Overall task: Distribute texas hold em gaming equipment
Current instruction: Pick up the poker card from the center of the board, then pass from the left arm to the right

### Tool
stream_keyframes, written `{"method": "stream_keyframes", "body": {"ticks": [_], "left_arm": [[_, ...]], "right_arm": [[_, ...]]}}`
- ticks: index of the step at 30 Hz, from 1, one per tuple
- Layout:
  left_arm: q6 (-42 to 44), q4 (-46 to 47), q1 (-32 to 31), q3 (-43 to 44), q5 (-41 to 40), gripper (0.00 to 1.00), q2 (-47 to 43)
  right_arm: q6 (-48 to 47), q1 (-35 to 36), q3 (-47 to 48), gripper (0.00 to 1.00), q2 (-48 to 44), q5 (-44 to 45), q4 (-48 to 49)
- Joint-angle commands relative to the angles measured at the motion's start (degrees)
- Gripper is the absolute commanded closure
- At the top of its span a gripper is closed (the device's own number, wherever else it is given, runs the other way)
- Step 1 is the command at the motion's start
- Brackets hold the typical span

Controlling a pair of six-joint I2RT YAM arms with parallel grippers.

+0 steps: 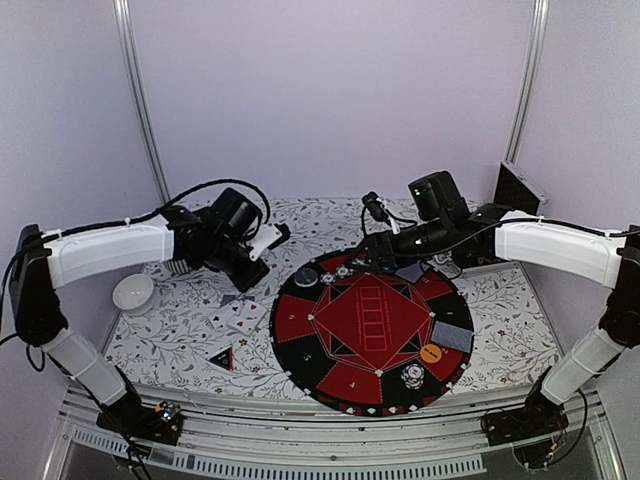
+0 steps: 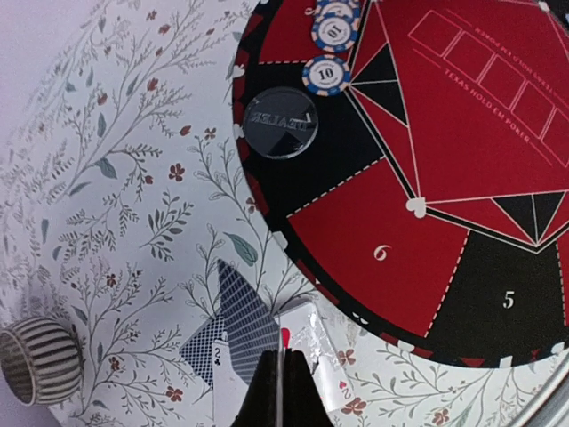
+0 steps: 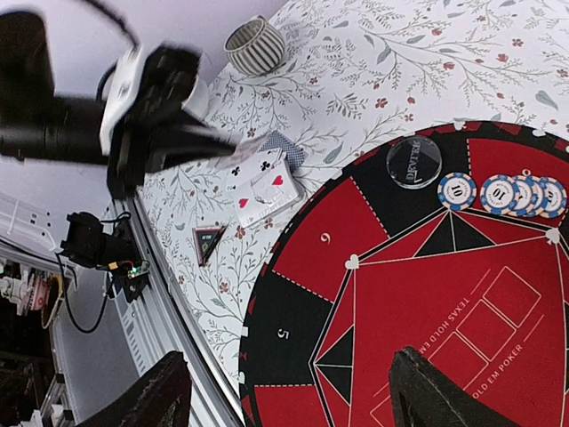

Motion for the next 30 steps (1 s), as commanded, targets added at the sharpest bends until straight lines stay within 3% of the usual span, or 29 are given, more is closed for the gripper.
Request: {"method": "stream_keyframes", "body": {"ticks": [1, 7, 12, 14, 18, 24, 30], "left_arm": [[5.21, 12.71, -11.53, -11.01, -12.73, 1.00, -8.34], [20.29, 30.74, -28.50, -20.77, -27.54, 1.00, -18.36], [42.14, 57.33, -38.09, -34.75, -31.04, 1.00, -25.13], [46.59, 64.20, -39.63, -37.49, -30.02, 1.00, -26.14], [53.62, 69.07, -42.91, -37.66, -33.72, 1.00, -23.44], [74.79, 89.34, -46.16, -41.05, -39.61, 1.00, -15.31], [77.28, 89.92, -46.16, -41.96, -40.74, 1.00, -13.00]], "right_arm": [[4.05, -1.76, -2.82, 0.22, -3.01, -1.18, 4.34], [8.23, -1.76, -2.53, 0.25, -0.48, -5.96, 6.69], [9.49, 0.30, -1.56, 0.30, 0.65, -10.46, 8.33], [8.75, 1.81, 0.13, 0.30, 1.67, -15.46, 9.93], [10.92, 3.05, -0.18, 0.30, 1.47, -18.72, 13.05], [14.99, 3.86, -0.67, 0.30, 3.13, -20.07, 16.73], [16.17, 4.83, -0.67, 0.29, 3.61, -22.60, 19.65]]}}
